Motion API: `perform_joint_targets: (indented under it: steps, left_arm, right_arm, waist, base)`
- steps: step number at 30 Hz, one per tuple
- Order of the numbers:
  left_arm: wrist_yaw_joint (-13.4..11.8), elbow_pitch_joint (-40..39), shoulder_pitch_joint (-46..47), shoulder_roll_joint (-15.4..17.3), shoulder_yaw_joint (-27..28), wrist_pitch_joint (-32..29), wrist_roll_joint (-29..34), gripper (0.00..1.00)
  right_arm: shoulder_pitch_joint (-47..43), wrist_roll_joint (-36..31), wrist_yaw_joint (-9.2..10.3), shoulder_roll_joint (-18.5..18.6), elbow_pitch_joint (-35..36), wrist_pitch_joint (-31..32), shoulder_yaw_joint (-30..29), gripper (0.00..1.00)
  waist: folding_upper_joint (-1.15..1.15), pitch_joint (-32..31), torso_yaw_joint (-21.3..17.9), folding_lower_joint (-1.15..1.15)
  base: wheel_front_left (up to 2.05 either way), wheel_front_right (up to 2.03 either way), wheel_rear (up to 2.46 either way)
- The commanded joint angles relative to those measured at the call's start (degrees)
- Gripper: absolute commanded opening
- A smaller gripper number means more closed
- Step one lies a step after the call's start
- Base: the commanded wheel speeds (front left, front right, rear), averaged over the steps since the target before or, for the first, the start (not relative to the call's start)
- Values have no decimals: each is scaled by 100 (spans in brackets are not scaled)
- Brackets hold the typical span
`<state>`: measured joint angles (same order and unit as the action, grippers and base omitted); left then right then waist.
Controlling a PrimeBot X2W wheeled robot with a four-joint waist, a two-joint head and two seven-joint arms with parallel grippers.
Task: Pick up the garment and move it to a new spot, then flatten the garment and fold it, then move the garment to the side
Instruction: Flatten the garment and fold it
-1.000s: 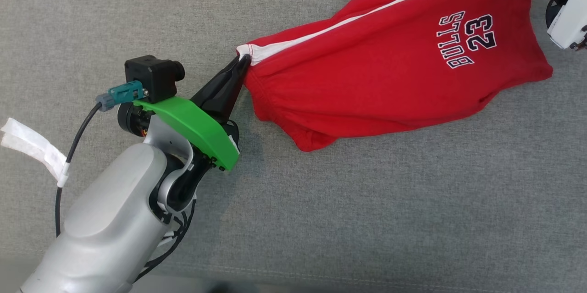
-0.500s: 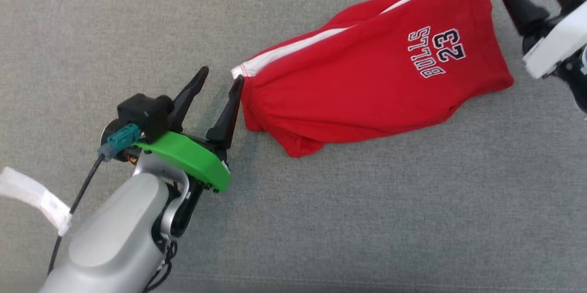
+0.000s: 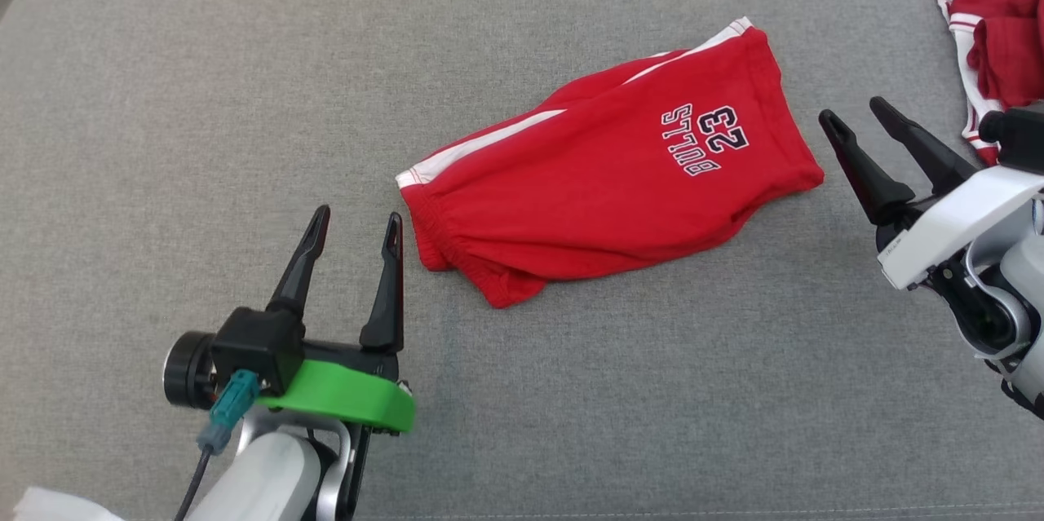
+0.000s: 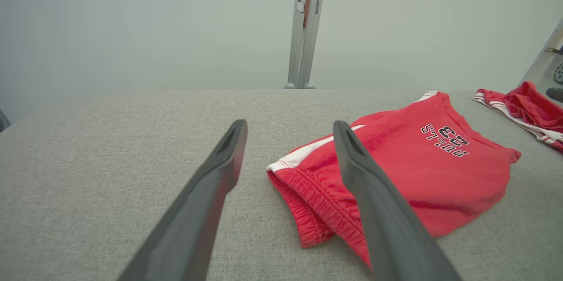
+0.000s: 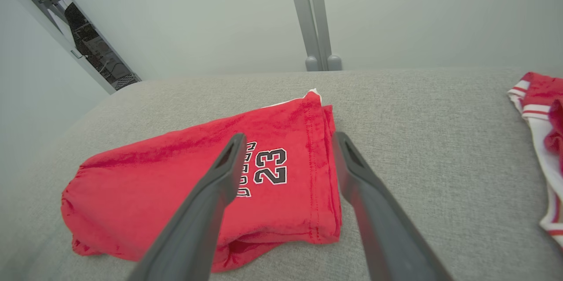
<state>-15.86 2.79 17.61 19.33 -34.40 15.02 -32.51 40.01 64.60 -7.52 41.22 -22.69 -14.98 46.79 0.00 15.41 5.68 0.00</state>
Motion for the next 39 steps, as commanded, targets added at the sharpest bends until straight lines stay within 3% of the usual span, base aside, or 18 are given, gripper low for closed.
perform_joint_targets:
  steps: [1, 9, 17, 27, 35, 36, 37, 38, 39]
  left_arm:
    - [12, -48, -218, -93, 158, 15, 137, 100]
    - [409, -101, -1050, -881, 941, 16, 997, 100]
    - [828, 4, -1228, -1433, 1215, 16, 1733, 100]
    - [1015, -62, -1375, -1638, 1202, 17, 1961, 100]
    - [866, -158, -1292, -1645, 1022, 17, 1701, 100]
    - [855, -149, -1279, -1645, 1010, 17, 1693, 100]
    - [848, -134, -1265, -1646, 1007, 17, 1698, 100]
    - [842, -122, -1239, -1645, 1014, 17, 1710, 100]
    - [834, -114, -1221, -1645, 1023, 17, 1719, 100]
  right_arm:
    - [-210, -126, 8, -57, 23, -21, -144, 100]
    - [-1184, -734, 8, -354, 104, -23, -1194, 100]
    - [-1112, -912, 8, -411, -532, -20, -1562, 100]
    - [-329, -1014, 7, -338, -2039, 699, -1694, 100]
    - [-67, -1073, 7, -359, -2630, 1269, -1489, 100]
    - [-44, -1105, 8, -384, -2671, 1296, -1441, 78]
    - [-30, -1102, 8, -409, -2698, 1310, -1416, 22]
    - [-9, -1103, 8, -453, -2722, 1310, -1389, 0]
    - [2, -1094, 8, -485, -2727, 1320, -1361, 0]
  waist:
    - [0, -162, 6, 0]
    - [0, -238, 360, 0]
    - [0, -93, 899, 0]
    - [0, 240, 1594, 0]
    - [0, 407, 1781, 0]
    - [0, 423, 1774, 0]
    - [0, 436, 1760, 0]
    - [0, 448, 1729, 0]
    - [0, 454, 1694, 0]
  base:
    - [0, 0, 0]
    - [0, 0, 0]
    - [0, 0, 0]
    - [0, 0, 0]
    - [0, 0, 0]
    - [0, 0, 0]
    - [0, 0, 0]
    - [0, 0, 0]
    - [0, 0, 0]
